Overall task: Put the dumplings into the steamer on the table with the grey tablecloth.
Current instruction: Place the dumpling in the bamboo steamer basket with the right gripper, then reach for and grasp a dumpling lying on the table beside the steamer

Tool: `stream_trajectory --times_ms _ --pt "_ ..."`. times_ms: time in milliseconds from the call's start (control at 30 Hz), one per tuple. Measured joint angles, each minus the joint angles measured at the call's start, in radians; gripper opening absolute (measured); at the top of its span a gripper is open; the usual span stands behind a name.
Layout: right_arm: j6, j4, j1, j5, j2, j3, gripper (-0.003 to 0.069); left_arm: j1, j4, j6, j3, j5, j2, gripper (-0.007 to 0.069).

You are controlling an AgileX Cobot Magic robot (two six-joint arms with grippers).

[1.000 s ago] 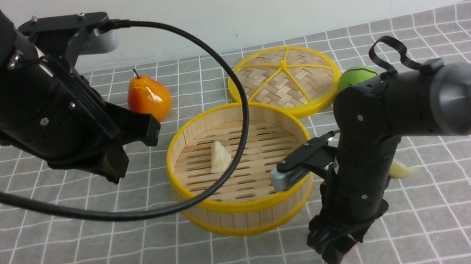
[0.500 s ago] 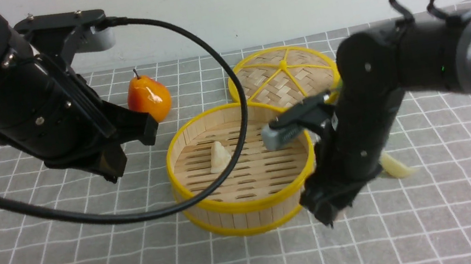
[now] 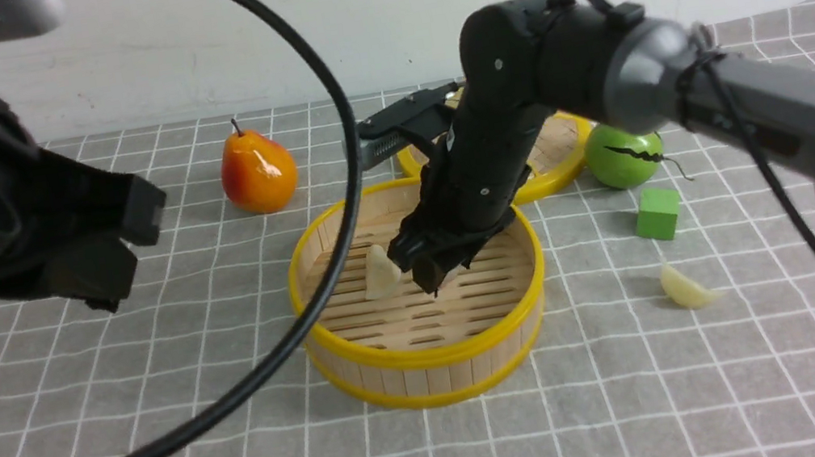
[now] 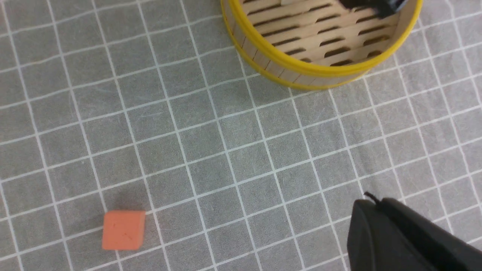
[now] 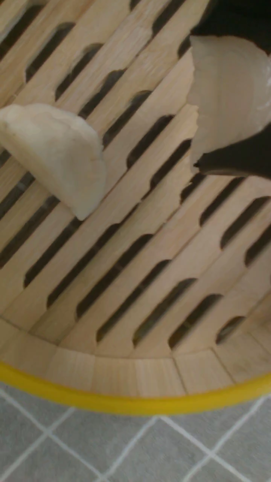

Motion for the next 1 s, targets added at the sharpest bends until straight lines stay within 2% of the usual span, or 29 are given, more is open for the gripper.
stream_trajectory --times_ms 100,200,300,433,533,633,833,867,1000 --pt "0.03 -0.018 0.0 0.001 0.041 -0.031 0.0372 0.0 -0.003 -0.013 0.0 0.0 -0.047 -0.0003" --pt "0.049 -0.029 0.0 0.022 0.049 -0.043 0.0442 0.0 -0.004 -0.016 0.0 0.0 -0.089 -0.0003" --pt "0.046 -0.05 0.0 0.126 0.033 -0.078 0.0566 0.0 -0.004 -0.016 0.0 0.0 -0.124 -0.0002" --pt "0.031 -0.087 -0.004 0.176 -0.053 -0.07 0.0615 0.0 -0.005 -0.017 0.0 0.0 -0.128 0.0001" --pt "0.023 -0.095 -0.013 0.18 -0.137 -0.012 0.0609 0.0 -0.007 -0.017 0.0 0.001 -0.127 0.0003" --pt "0.01 -0.102 -0.041 0.181 -0.239 0.097 0.057 0.0 -0.008 -0.017 0.0 0.001 -0.127 0.0004" --pt "0.003 -0.107 -0.201 0.137 -0.391 0.418 0.047 0.0 -0.01 -0.005 0.0 0.001 -0.127 0.0006" --pt "0.003 -0.112 -0.241 0.094 -0.394 0.479 0.0451 0.0 -0.012 -0.002 0.0 0.001 -0.127 0.0006" --pt "0.002 -0.118 -0.303 -0.02 -0.379 0.592 0.0423 0.0 -0.015 -0.001 0.0 0.001 -0.127 0.0006"
